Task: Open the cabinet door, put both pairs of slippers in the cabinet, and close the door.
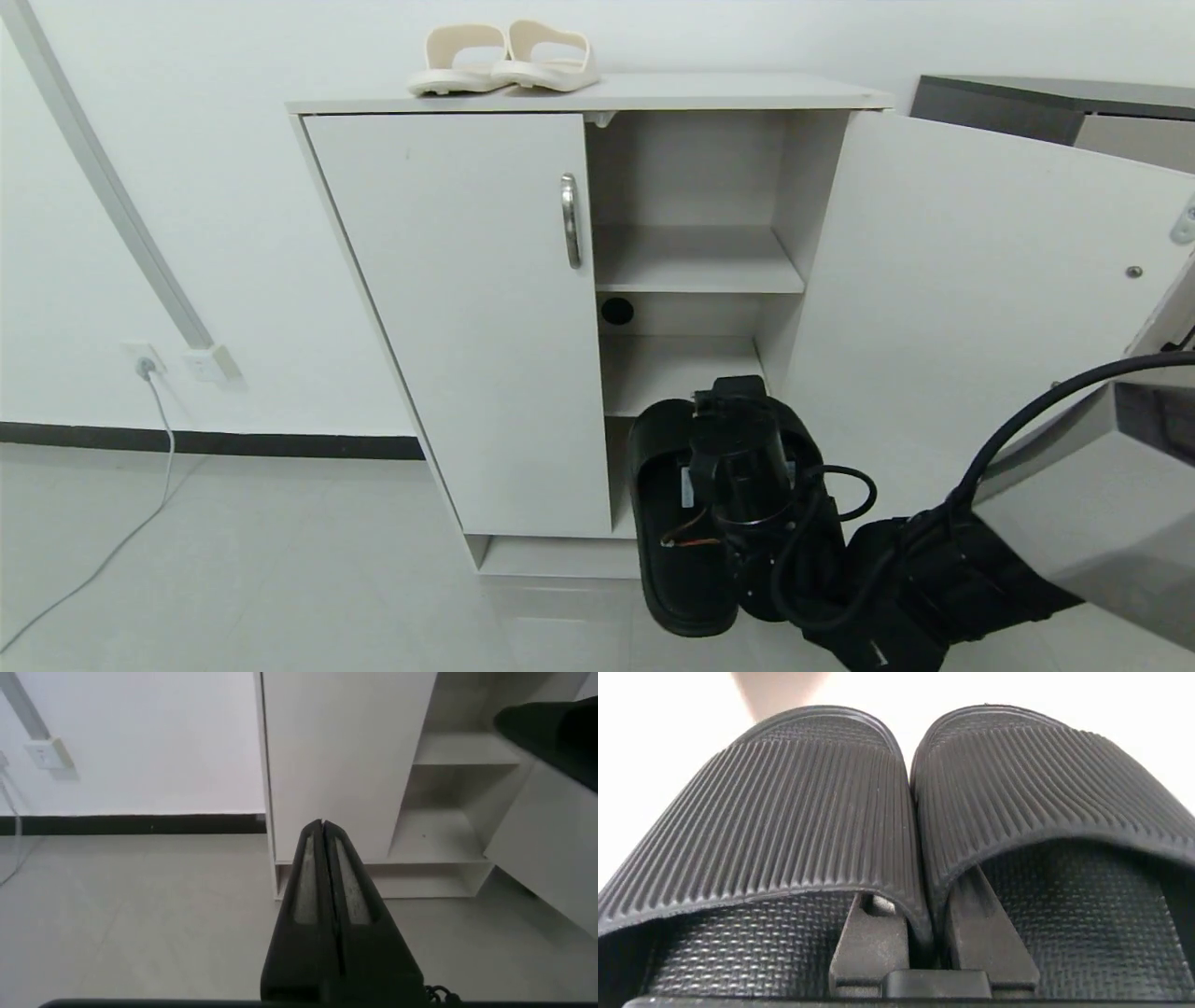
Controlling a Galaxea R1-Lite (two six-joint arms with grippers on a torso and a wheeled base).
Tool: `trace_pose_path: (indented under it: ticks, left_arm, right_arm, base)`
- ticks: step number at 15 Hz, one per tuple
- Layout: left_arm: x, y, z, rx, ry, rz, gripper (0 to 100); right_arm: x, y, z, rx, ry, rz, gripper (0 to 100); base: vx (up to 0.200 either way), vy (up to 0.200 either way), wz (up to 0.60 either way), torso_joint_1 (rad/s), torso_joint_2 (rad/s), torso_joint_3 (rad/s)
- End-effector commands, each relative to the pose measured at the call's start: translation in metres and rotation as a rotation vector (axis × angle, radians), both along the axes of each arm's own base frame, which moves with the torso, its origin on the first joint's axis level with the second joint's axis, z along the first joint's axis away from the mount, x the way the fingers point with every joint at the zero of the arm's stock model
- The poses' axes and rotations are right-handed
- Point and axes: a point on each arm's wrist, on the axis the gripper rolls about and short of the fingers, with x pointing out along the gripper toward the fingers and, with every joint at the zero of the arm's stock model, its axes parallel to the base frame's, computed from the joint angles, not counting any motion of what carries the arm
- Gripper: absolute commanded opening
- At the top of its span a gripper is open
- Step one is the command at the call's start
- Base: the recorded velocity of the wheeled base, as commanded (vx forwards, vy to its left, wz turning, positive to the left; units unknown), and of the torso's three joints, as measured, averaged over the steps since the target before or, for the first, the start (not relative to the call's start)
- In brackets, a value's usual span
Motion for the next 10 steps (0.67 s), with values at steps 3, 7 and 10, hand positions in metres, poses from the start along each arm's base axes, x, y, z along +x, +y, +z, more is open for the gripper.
trace_pose_path:
  ticks: [3,7,10]
  left_arm:
    - [0.0,0.0,0.0,0.0,0.001,0.004,0]
    - [0.0,0.0,0.0,0.0,0.001,0.004,0]
    - [0.0,0.0,0.0,0.0,0.001,0.002,0]
  right_arm:
    - [0.004,0.006,-0.022,-0.029,0.025,0.006,0]
    - [0.01,0.013,-0.028,-0.022,0.017,0.007,0]
    - [0.013,0.016,-0.025,-0.016,0.008,0.009,0]
  base:
    - [0.0,0.0,0.0,0.0,0.0,0.0]
    - [0.0,0.0,0.0,0.0,0.0,0.0]
    - [0.0,0.0,0.0,0.0,0.0,0.0]
